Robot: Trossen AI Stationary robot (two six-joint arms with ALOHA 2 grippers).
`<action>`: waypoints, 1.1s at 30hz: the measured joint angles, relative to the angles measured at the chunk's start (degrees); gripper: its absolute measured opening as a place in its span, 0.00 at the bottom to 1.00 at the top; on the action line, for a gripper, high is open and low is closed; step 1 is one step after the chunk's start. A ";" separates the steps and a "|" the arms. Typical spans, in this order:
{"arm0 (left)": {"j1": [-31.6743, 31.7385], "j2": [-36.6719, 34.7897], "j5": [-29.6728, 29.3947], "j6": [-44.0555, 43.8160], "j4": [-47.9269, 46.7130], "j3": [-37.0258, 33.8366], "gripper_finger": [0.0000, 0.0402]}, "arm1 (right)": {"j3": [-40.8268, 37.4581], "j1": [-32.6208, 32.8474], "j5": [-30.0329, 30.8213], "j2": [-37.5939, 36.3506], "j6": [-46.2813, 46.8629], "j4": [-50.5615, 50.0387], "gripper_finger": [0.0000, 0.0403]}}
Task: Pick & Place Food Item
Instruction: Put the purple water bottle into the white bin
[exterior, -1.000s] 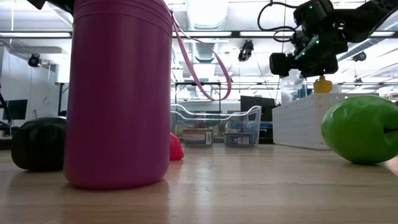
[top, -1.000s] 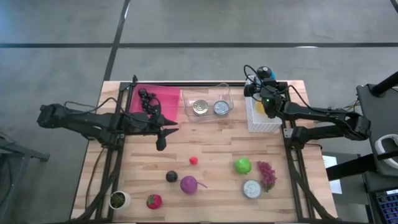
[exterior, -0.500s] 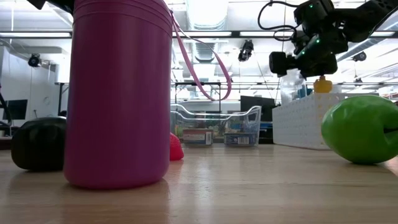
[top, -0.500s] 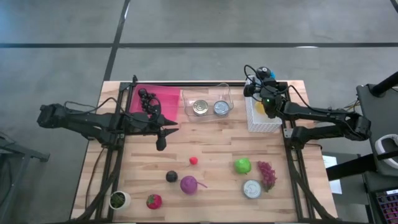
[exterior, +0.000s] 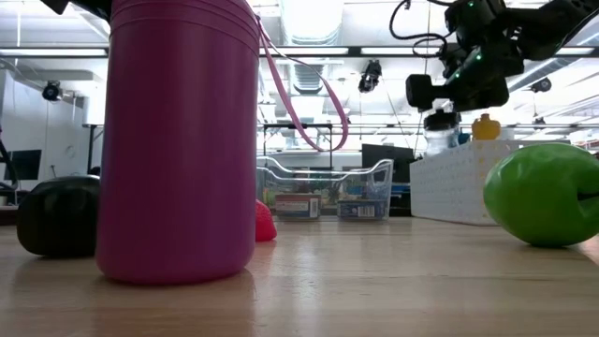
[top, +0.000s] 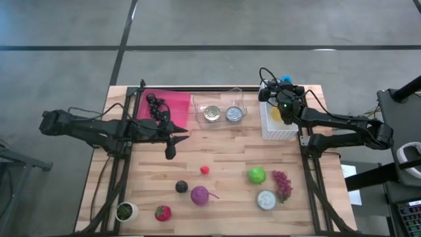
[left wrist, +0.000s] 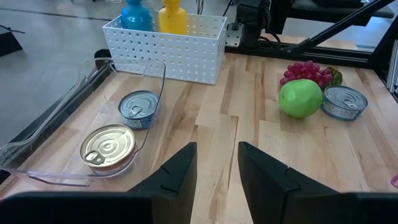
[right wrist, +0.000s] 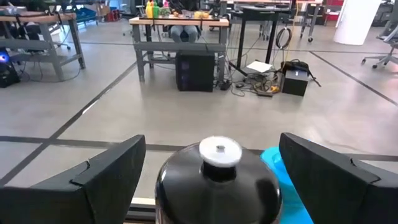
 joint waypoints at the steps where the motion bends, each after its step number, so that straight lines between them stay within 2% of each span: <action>1: 0.00 0.00 0.00 0.00 0.00 0.00 0.30 | 0.02 0.00 0.01 -0.25 -0.02 0.00 0.91; 6: 0.00 0.00 0.00 0.01 -0.02 0.00 0.30 | 0.11 0.10 0.00 -2.49 -0.64 -0.01 0.91; 11: 0.00 0.00 0.00 0.00 -0.02 0.00 0.30 | 0.11 2.50 0.00 -7.44 -5.57 0.00 0.91; 18: 0.00 0.00 0.00 0.00 -0.01 0.00 0.30 | 0.13 11.65 -0.29 -13.48 -13.36 0.04 0.91; 25: 0.00 0.00 0.00 -0.01 0.00 0.00 0.30 | 0.20 22.80 -0.45 -15.52 -21.72 -0.48 0.91; 33: 0.00 0.00 0.00 -0.02 0.00 0.00 0.30 | 2.91 32.47 -0.95 -16.25 -18.67 -16.45 0.91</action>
